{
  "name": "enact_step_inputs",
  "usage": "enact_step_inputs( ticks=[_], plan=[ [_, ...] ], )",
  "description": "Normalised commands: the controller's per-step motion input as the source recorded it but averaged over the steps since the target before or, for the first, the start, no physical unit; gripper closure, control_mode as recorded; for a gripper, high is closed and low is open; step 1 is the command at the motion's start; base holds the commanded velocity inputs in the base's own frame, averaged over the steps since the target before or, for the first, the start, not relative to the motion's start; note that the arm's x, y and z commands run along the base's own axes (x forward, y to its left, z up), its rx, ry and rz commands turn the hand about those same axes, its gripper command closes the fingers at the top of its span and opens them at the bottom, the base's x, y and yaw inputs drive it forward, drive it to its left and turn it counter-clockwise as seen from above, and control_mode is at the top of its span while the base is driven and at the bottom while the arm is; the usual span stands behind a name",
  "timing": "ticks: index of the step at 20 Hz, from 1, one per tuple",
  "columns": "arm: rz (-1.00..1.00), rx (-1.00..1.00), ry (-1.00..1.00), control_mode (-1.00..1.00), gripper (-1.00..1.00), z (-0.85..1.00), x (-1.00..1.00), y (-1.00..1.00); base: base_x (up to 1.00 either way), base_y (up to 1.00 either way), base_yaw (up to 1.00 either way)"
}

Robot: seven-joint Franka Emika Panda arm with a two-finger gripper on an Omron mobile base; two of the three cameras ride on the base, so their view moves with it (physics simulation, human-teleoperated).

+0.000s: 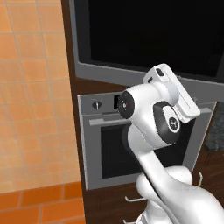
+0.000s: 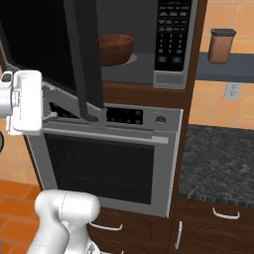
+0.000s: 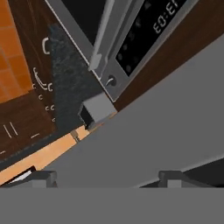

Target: Open the microwave, place the bowl with waffle inside the microwave, then close the microwave door and turn it on.

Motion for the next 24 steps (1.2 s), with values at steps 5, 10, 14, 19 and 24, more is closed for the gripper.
enact_step_inputs(
  ticks=[5, 10, 14, 19, 24],
  plan=[
    [-0.03, 0.00, 0.00, -1.00, -1.00, 0.01, 0.78, -0.67, 0.00, 0.00, 0.00],
    [0.00, 0.01, 0.08, -1.00, -1.00, -0.04, 0.57, -0.40, 0.00, 0.00, 0.00],
    [0.00, 0.03, 0.11, -1.00, -1.00, 0.00, 0.95, -0.43, 0.00, 0.00, 0.00],
    [0.00, 0.02, 0.01, -1.00, -1.00, 0.00, 0.81, -0.33, 0.00, 0.00, 0.00],
    [0.07, 0.05, -0.04, -1.00, -1.00, 0.11, 0.21, -0.08, 0.00, 0.00, 0.00]
  ],
)
